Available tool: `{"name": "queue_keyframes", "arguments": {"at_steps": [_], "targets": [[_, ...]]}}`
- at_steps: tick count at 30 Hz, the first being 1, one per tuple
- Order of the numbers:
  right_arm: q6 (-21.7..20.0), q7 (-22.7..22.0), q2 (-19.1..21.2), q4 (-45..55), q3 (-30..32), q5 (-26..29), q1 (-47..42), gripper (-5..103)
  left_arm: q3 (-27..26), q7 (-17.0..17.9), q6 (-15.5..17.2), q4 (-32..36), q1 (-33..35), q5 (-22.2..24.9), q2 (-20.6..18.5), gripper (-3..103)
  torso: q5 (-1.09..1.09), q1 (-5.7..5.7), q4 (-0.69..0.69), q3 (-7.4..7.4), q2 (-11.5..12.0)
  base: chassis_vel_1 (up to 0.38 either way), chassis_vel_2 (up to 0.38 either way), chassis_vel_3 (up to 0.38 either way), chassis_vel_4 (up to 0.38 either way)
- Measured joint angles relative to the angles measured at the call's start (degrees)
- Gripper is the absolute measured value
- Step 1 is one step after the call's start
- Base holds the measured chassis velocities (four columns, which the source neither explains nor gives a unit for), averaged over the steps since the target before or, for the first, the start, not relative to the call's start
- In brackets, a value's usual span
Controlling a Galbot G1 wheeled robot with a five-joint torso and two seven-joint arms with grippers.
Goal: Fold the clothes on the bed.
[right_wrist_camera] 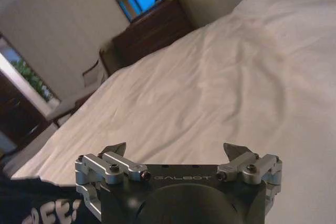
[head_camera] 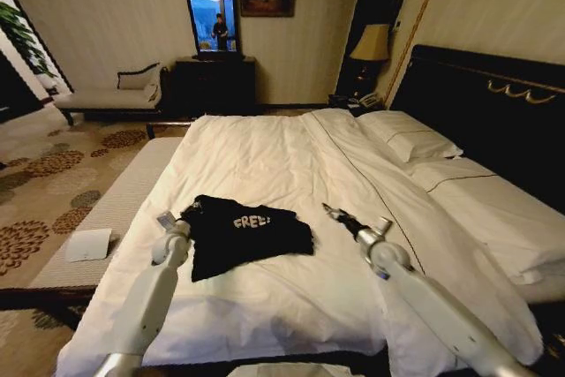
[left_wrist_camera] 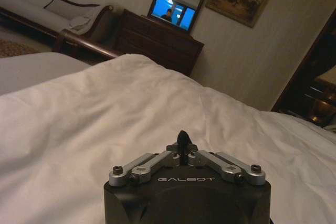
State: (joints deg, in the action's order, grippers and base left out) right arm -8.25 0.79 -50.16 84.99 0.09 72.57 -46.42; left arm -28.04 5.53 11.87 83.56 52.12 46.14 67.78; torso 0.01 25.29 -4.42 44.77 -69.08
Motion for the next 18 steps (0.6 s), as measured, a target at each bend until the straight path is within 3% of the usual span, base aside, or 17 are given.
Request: {"name": "queue_keyframes", "arguments": {"at_steps": [4, 11, 18], "targets": [[-1.4, -1.7, -3.6, -5.4, -5.2, 0.8, 7.3, 100, -0.4, -0.1, 0.1, 0.1, 0.4, 0.3, -0.8, 1, -0.02, -0.01, 0.01, -0.01, 0.0, 0.000, 0.000, 0.000, 0.000], [-2.6, -4.1, -7.5, -11.5, -9.5, -0.5, 12.4, 100, -0.8, -0.5, 0.2, 0.7, 2.9, -0.9, -1.2, 1, -0.02, 0.00, 0.02, 0.00, 0.0, 0.000, 0.000, 0.000, 0.000], [-2.5, -2.5, -9.6, -18.3, -12.3, -4.5, 14.4, 100, -1.2, -0.4, 0.3, 2.2, 5.3, -1.6, 0.0, 1, -0.02, -0.01, 0.01, -0.01, 0.0, 0.000, 0.000, 0.000, 0.000]]}}
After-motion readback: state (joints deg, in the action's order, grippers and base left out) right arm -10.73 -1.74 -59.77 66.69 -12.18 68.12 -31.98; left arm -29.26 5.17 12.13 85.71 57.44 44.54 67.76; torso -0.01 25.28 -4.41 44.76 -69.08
